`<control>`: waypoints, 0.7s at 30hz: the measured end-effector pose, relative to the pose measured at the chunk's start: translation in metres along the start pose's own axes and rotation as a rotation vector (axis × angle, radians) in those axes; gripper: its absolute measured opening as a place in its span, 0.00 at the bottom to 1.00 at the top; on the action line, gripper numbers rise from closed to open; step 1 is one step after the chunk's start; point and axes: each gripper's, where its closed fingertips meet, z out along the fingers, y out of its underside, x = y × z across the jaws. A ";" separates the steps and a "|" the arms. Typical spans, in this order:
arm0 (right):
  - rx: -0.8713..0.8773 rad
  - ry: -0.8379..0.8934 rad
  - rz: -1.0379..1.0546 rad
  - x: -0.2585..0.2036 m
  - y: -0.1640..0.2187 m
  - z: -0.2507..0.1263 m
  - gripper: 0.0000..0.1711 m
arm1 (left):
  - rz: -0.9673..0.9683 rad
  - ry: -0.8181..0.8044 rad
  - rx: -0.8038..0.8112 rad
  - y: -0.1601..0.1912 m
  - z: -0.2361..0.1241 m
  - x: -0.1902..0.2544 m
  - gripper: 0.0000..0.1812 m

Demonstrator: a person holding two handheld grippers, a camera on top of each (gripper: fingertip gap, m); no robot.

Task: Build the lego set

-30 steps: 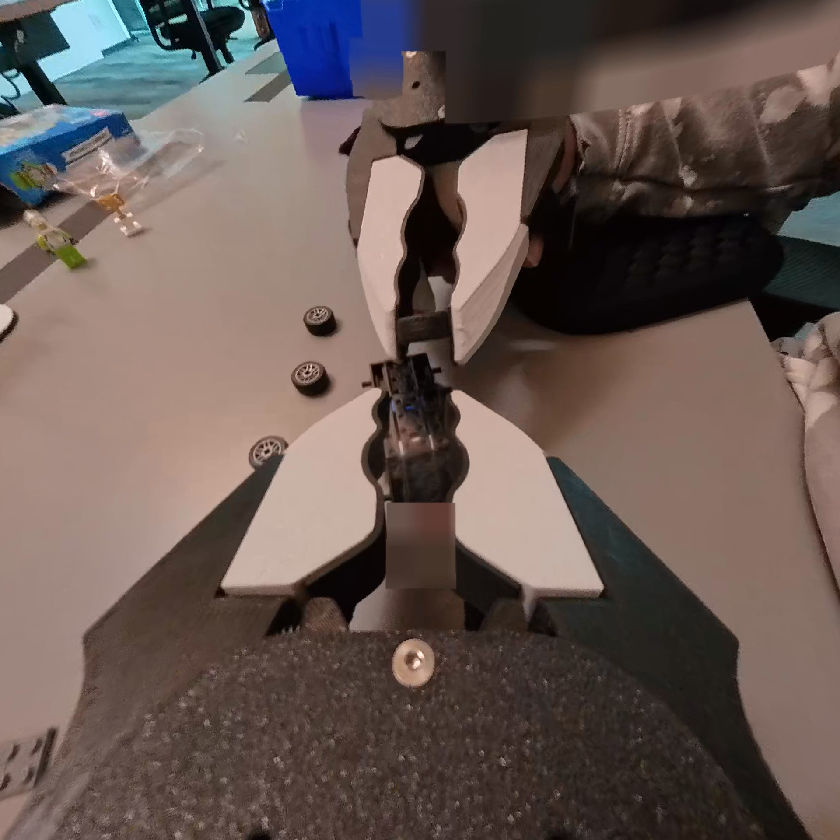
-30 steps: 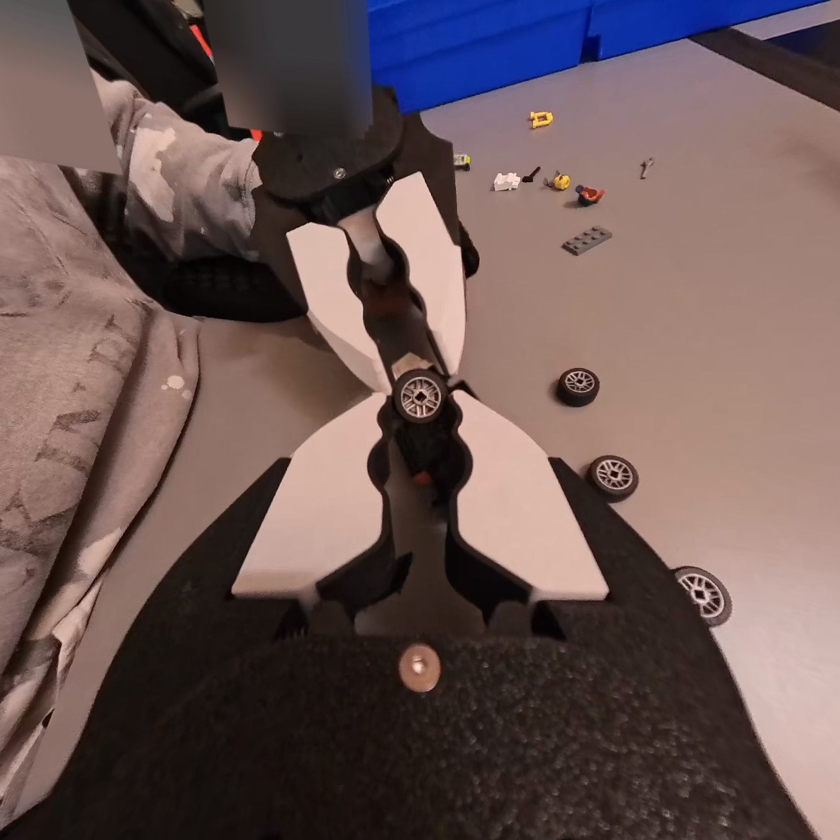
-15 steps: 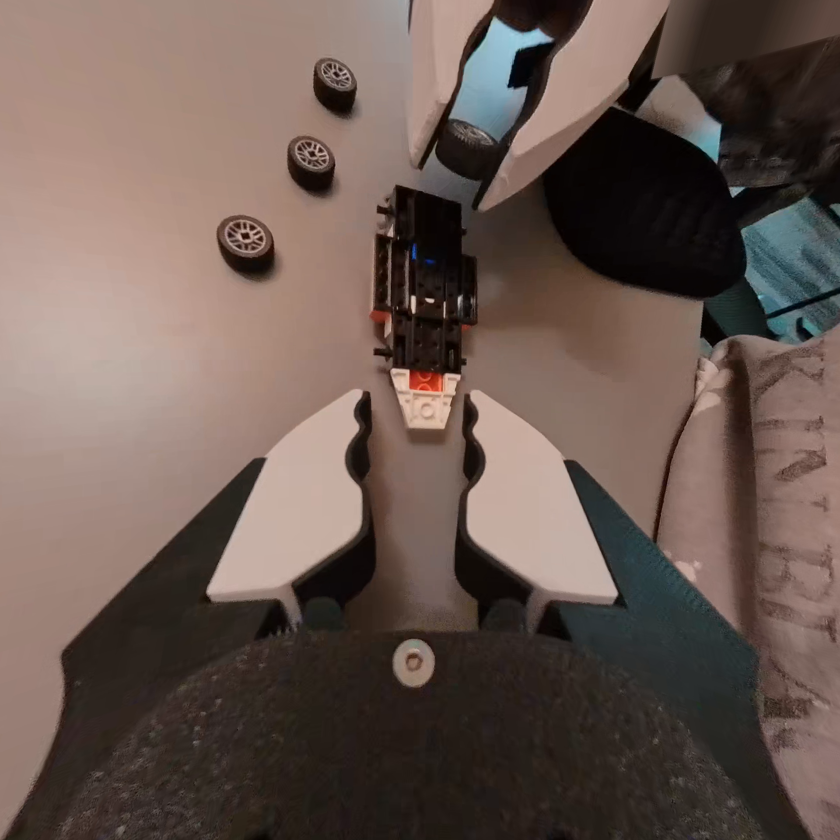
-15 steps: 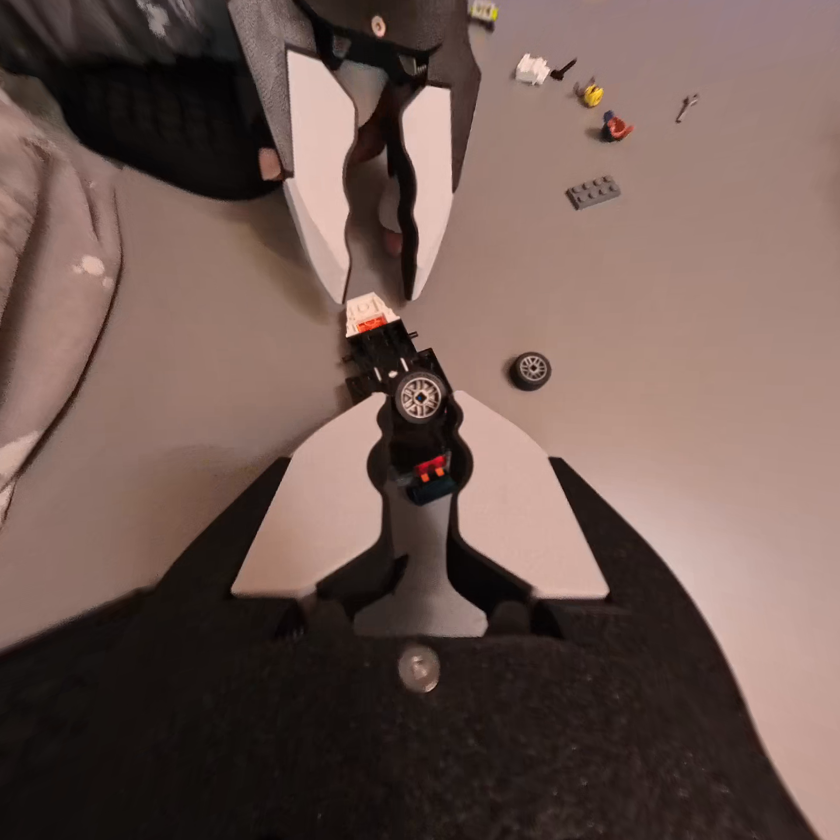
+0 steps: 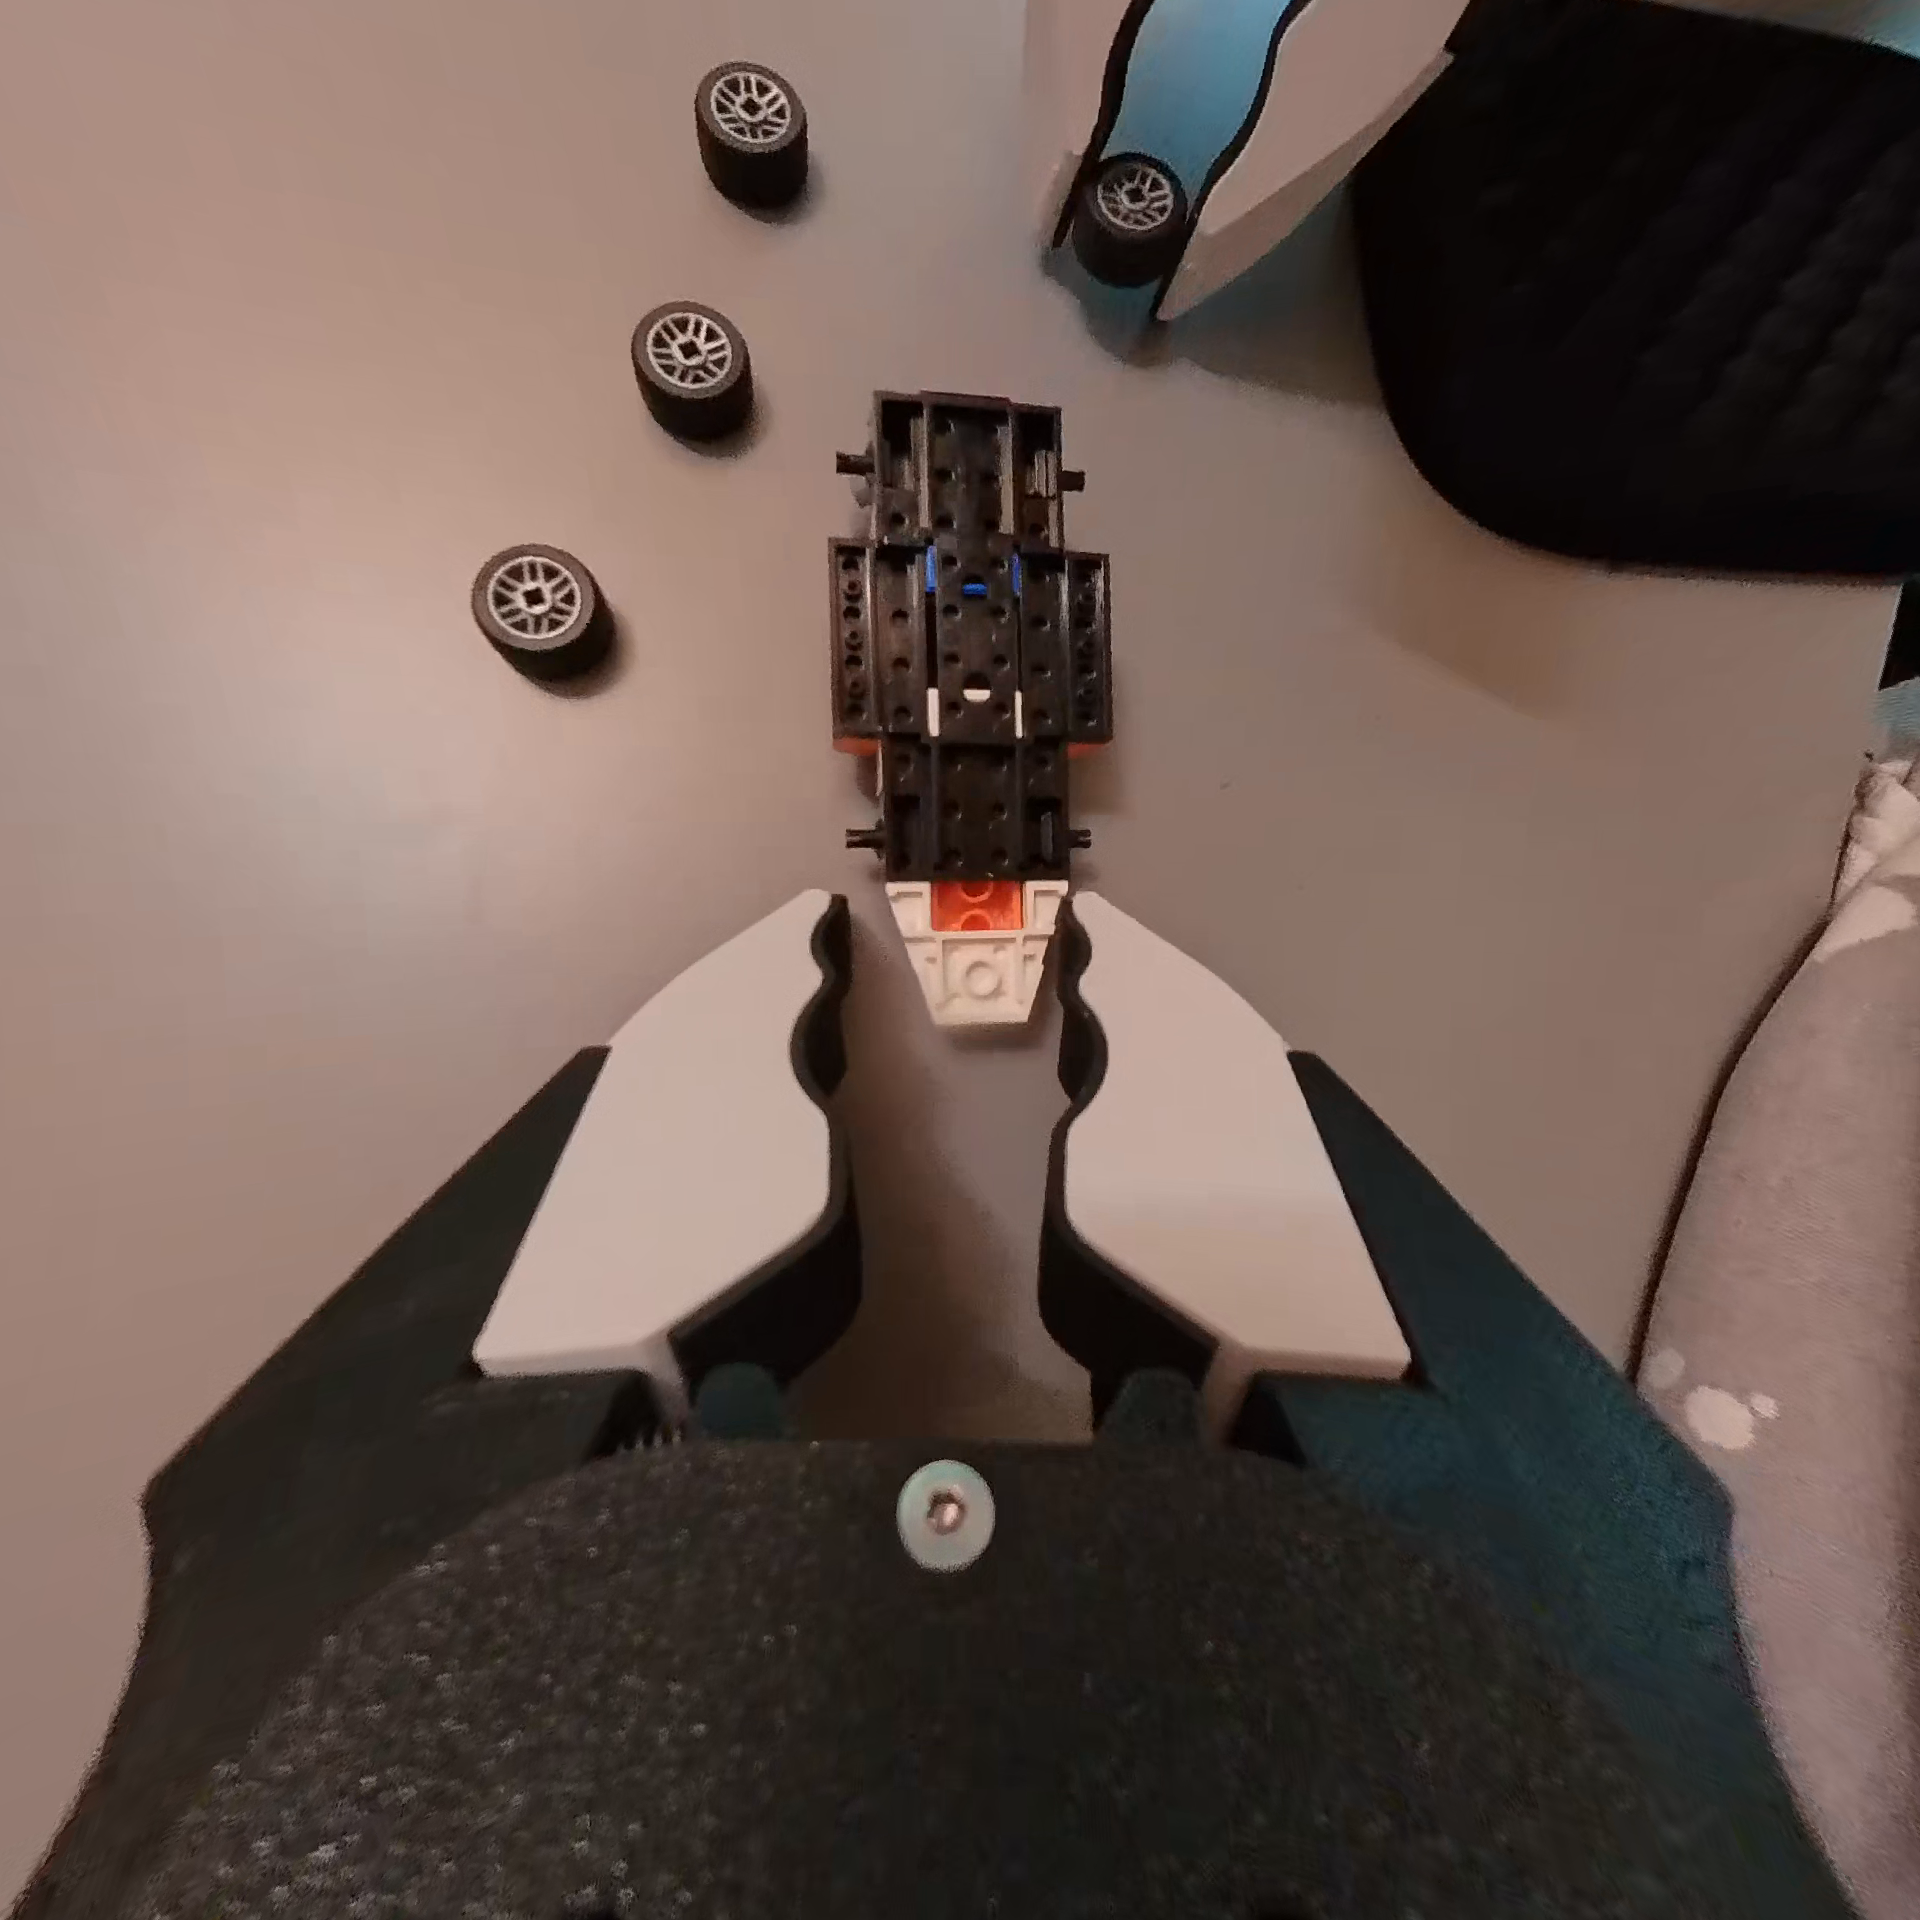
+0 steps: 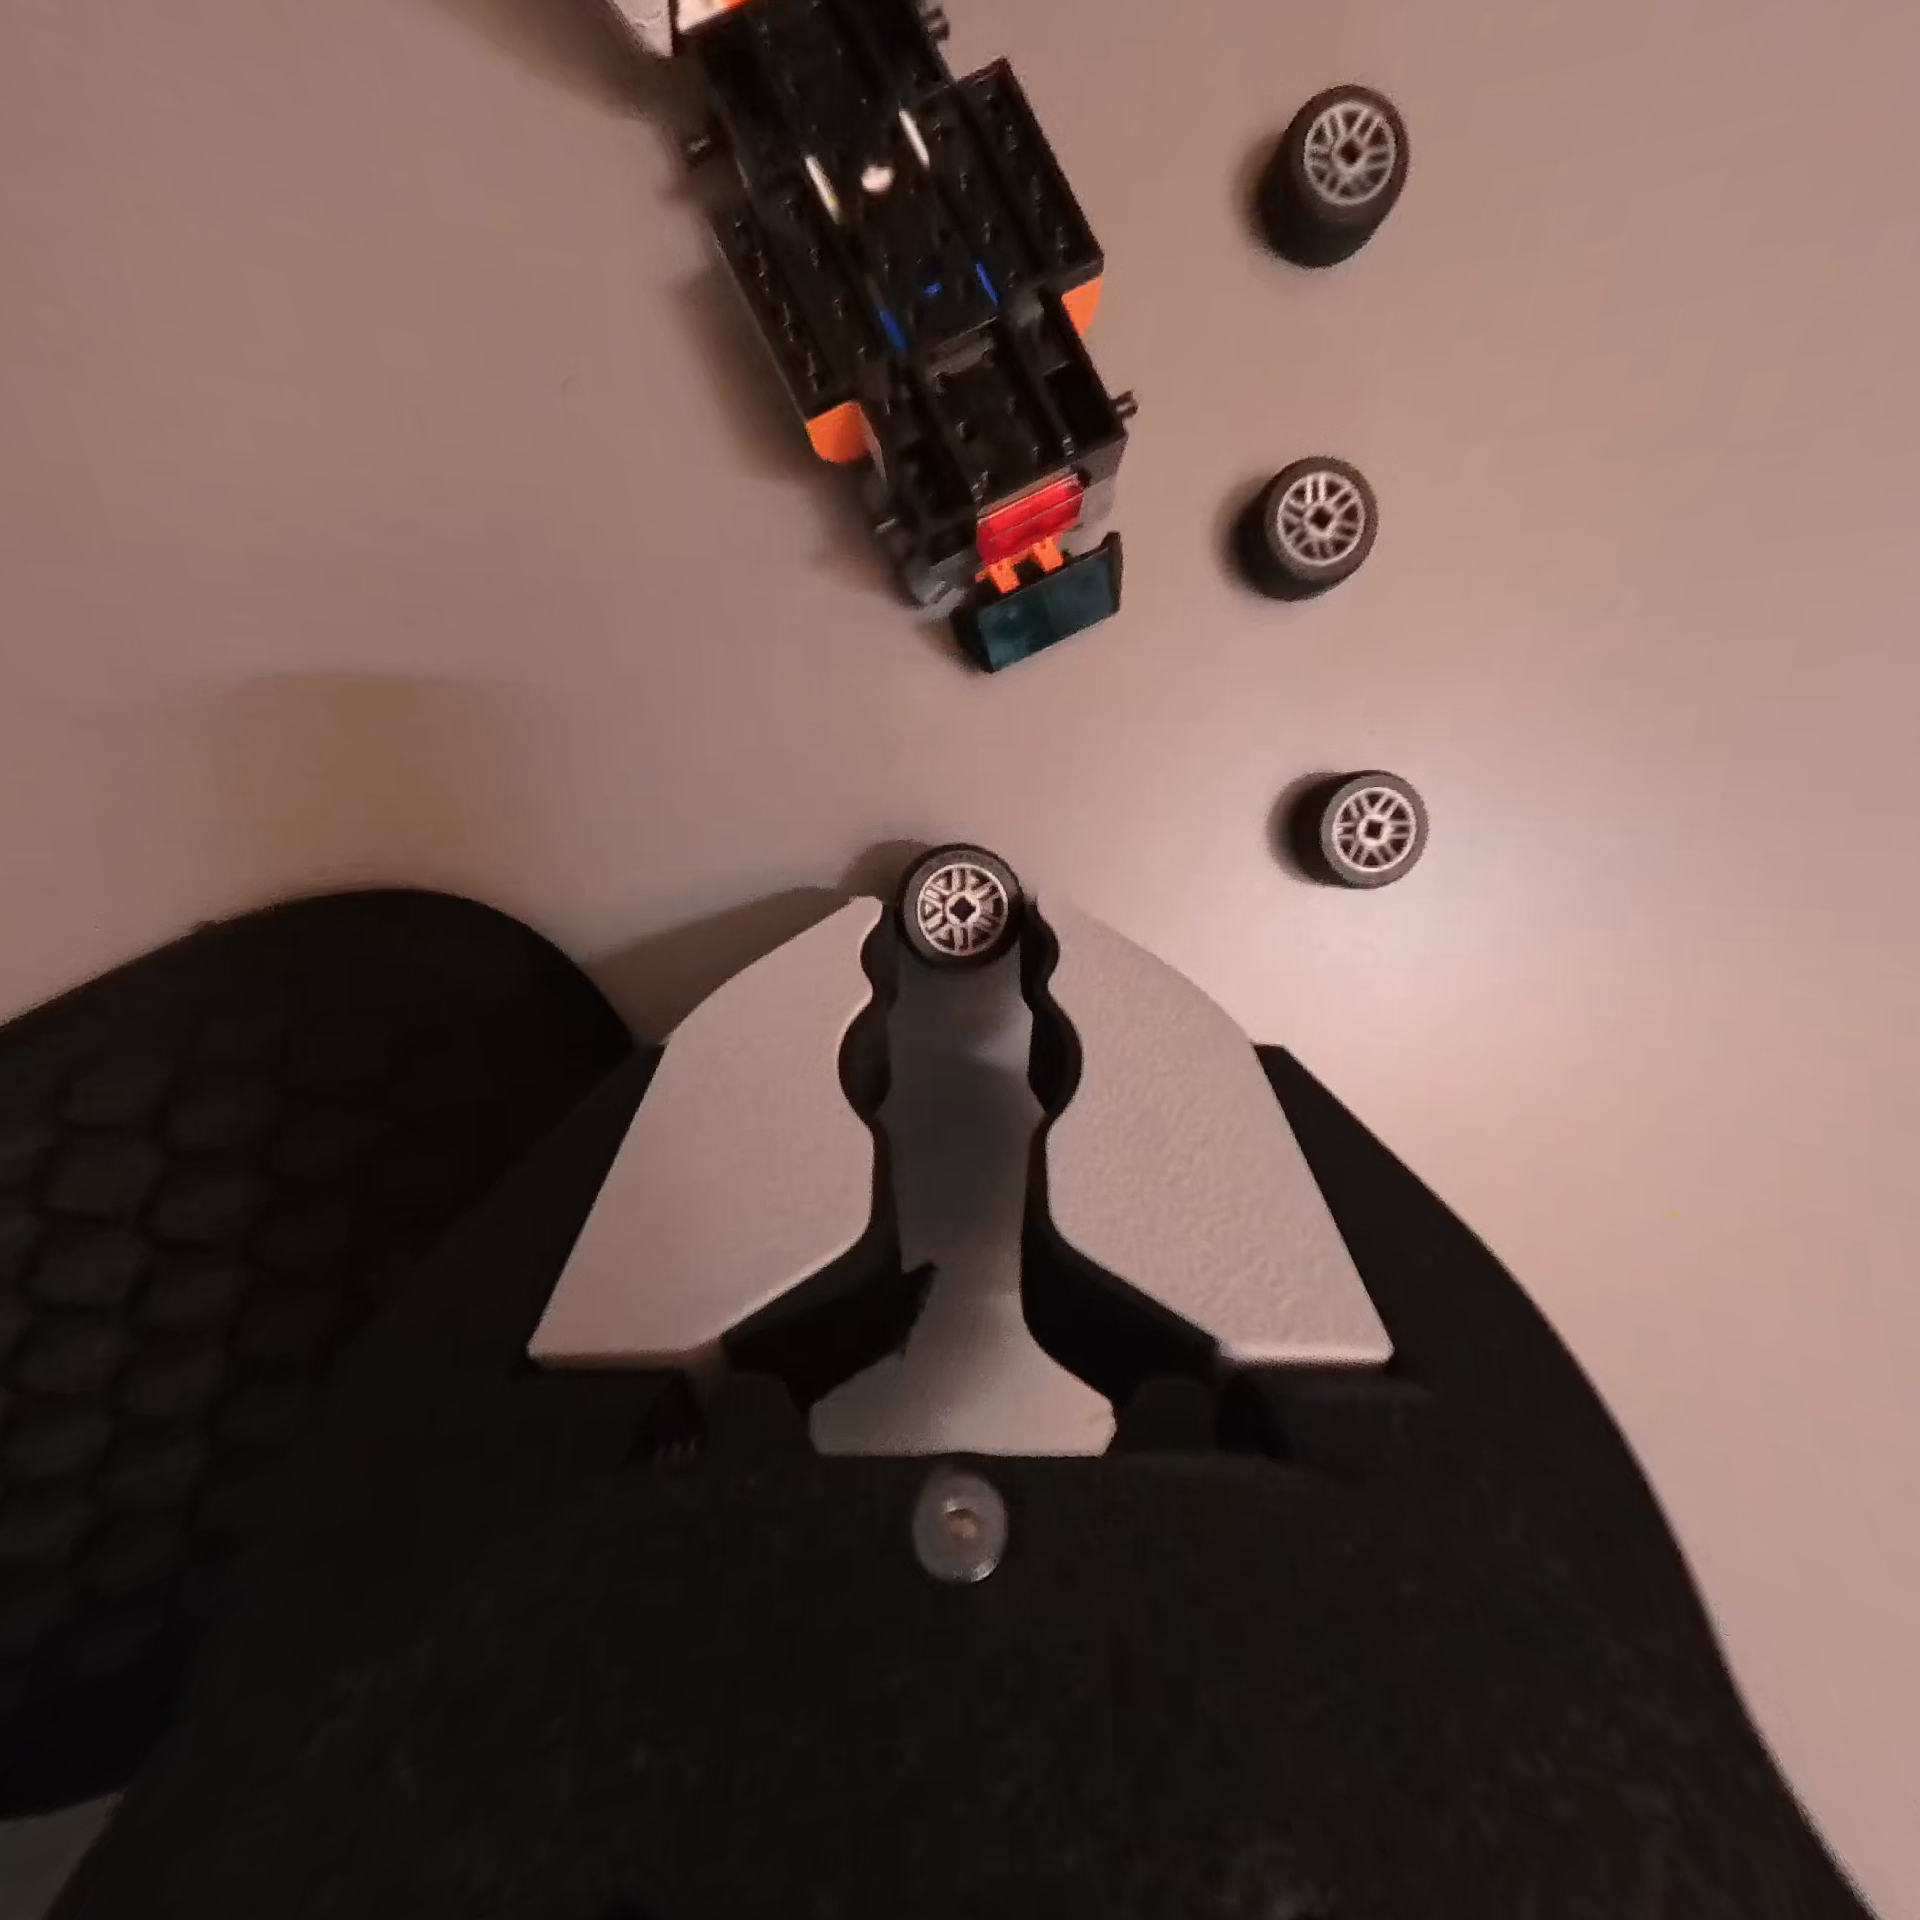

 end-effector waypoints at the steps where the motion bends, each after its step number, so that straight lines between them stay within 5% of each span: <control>1: 0.001 -0.008 0.012 0.000 0.001 0.000 0.13 | 0.005 -0.004 0.003 0.000 0.000 0.000 0.20; 9: -0.038 -0.041 0.018 -0.002 -0.001 -0.005 0.21 | 0.015 -0.004 0.040 0.001 -0.002 0.000 0.19; 13: 0.044 -0.019 -0.081 0.001 -0.051 -0.018 0.25 | 0.011 0.024 0.045 0.002 -0.005 0.002 0.19; 21: -0.197 -0.278 -0.277 -0.008 -0.082 0.037 0.39 | -0.014 0.053 0.107 0.001 -0.017 -0.001 0.18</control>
